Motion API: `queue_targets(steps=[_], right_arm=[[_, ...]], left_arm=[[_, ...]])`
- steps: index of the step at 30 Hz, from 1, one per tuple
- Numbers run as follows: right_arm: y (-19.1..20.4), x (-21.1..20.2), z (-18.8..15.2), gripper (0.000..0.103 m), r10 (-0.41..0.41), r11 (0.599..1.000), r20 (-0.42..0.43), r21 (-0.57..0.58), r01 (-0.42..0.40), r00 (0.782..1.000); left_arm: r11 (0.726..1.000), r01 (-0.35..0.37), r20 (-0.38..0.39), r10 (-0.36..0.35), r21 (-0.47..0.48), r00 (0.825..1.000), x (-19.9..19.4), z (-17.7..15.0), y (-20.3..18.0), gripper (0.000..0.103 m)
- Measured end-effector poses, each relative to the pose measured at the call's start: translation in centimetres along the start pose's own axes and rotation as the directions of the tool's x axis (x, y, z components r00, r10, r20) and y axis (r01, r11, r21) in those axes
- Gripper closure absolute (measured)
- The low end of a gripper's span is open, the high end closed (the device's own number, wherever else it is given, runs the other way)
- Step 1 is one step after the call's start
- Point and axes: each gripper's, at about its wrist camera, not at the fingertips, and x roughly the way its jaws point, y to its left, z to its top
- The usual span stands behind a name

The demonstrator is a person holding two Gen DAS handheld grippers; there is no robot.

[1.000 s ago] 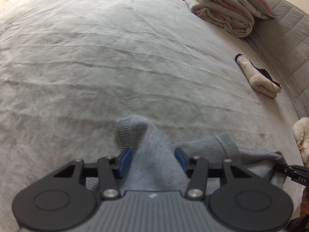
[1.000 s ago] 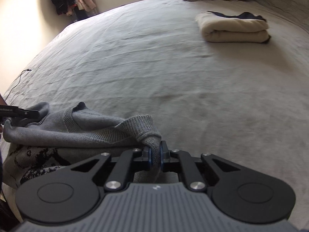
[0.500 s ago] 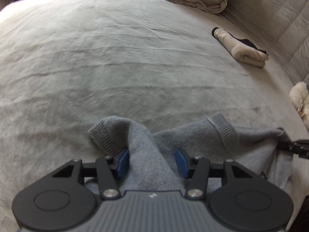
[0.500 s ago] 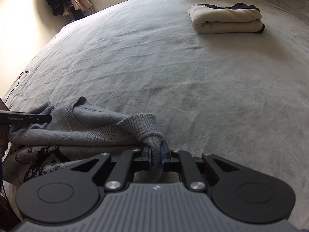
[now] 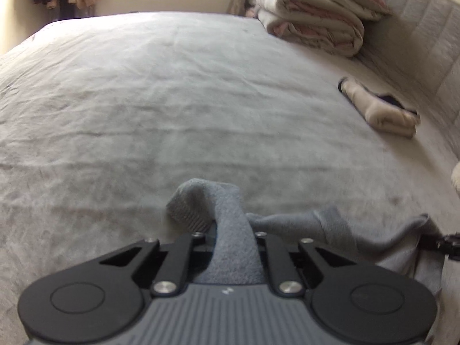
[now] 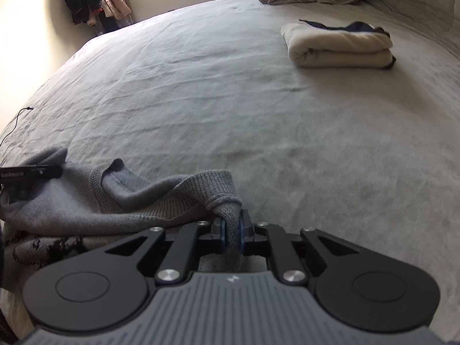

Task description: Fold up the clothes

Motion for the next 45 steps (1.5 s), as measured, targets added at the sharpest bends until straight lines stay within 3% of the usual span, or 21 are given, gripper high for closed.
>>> queue_targets(steps=[6, 11, 16, 23, 29, 39, 43, 45], right_arm=[[1.9, 1.7, 3.4, 0.093, -0.047, 0.996, 0.016, -0.076, 0.048, 0.999], [4.6, 3.7, 7.4, 0.093, -0.091, 0.98, 0.074, -0.171, 0.102, 0.993], [7.6, 6.6, 12.0, 0.093, -0.121, 0.957, 0.113, -0.25, 0.146, 0.986], [10.5, 11.0, 16.6, 0.093, -0.169, 0.904, 0.22, -0.355, 0.24, 0.961], [10.5, 14.7, 19.3, 0.093, -0.166, 0.911, 0.26, -0.33, 0.249, 0.951], [11.2, 20.5, 20.3, 0.093, -0.133, 0.922, 0.232, -0.327, 0.206, 0.964], [11.2, 22.3, 19.6, 0.092, -0.131, 0.925, 0.215, -0.326, 0.198, 0.968], [11.2, 22.5, 19.2, 0.086, -0.128, 0.925, 0.22, -0.326, 0.197, 0.967]], left_arm=[[0.995, -0.019, 0.121, 0.031, -0.1, 0.992, -0.4, 2.1, 1.8, 0.092], [0.981, -0.09, 0.216, 0.126, -0.172, 0.968, -0.5, 3.1, 3.3, 0.092], [0.949, -0.134, 0.249, 0.208, -0.284, 0.946, 0.0, 5.1, 5.5, 0.092], [0.932, -0.228, 0.321, 0.315, -0.281, 0.893, 1.4, 10.5, 6.0, 0.092], [0.913, -0.303, 0.317, 0.383, -0.273, 0.867, 5.1, 12.4, 7.1, 0.092], [0.888, -0.379, 0.247, 0.441, -0.261, 0.863, 11.8, 12.2, 10.1, 0.091], [0.887, -0.368, 0.212, 0.43, -0.277, 0.877, 13.3, 11.8, 11.0, 0.089], [0.891, -0.367, 0.203, 0.425, -0.267, 0.882, 13.6, 11.8, 10.9, 0.081]])
